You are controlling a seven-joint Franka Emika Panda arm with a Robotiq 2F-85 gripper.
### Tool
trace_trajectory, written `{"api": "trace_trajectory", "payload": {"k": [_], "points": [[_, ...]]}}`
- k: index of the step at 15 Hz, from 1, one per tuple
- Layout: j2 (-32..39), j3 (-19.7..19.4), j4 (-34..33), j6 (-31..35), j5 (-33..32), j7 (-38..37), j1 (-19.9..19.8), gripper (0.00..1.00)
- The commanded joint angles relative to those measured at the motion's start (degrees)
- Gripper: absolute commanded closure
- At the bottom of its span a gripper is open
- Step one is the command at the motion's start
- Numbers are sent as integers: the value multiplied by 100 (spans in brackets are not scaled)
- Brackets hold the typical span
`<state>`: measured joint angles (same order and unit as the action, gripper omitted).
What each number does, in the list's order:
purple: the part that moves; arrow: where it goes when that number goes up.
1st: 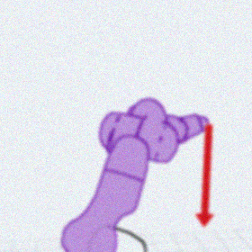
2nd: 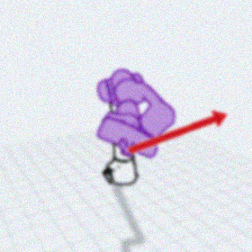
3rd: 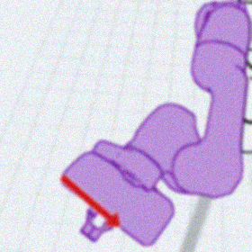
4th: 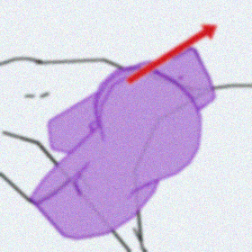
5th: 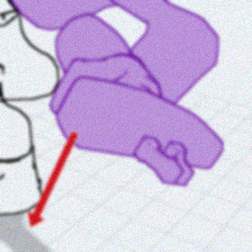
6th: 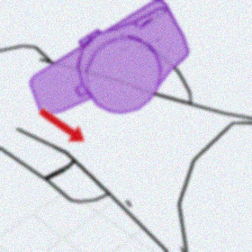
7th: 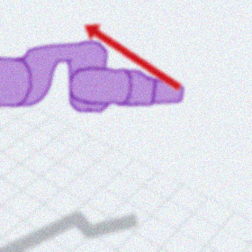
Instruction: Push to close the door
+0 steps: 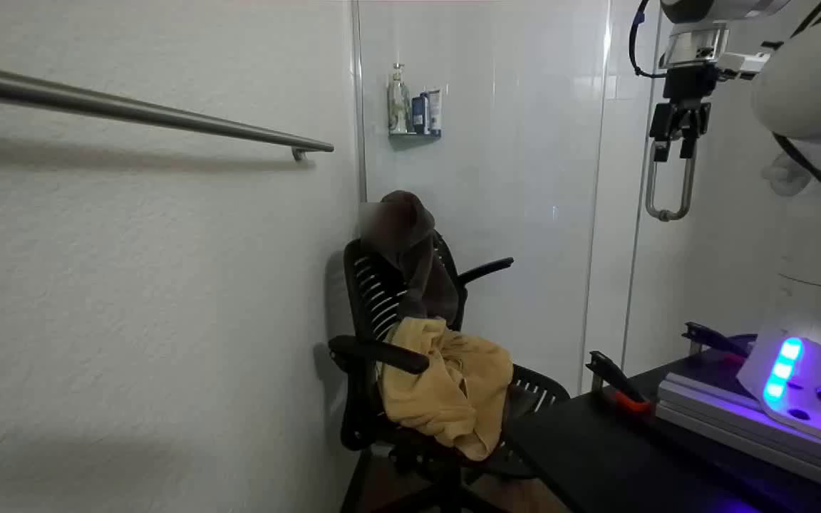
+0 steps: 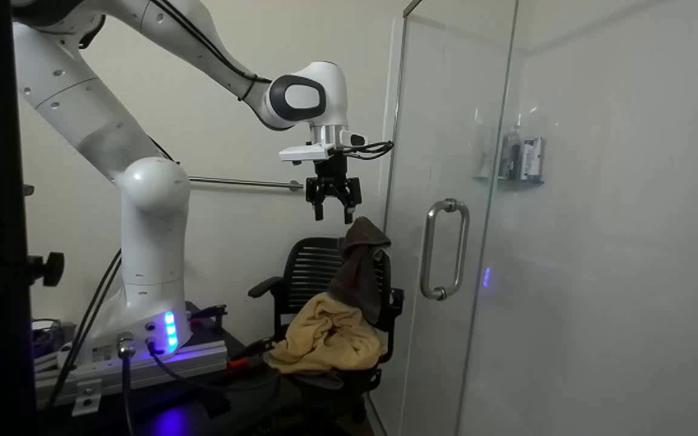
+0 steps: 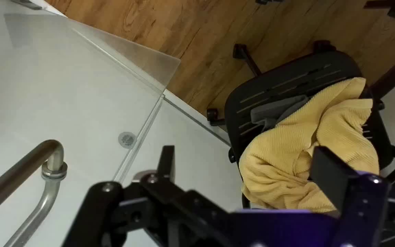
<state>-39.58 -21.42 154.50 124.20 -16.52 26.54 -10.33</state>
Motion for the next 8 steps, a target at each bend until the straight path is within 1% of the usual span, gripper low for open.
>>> {"api": "trace_trajectory", "payload": {"k": [1, 4, 8], "points": [[16, 74, -5, -2, 63, 46, -74, 0], [-283, 155, 189, 555, -112, -382, -364, 0], [-441, 193, 182, 1355, -328, -982, -841, 0]]}}
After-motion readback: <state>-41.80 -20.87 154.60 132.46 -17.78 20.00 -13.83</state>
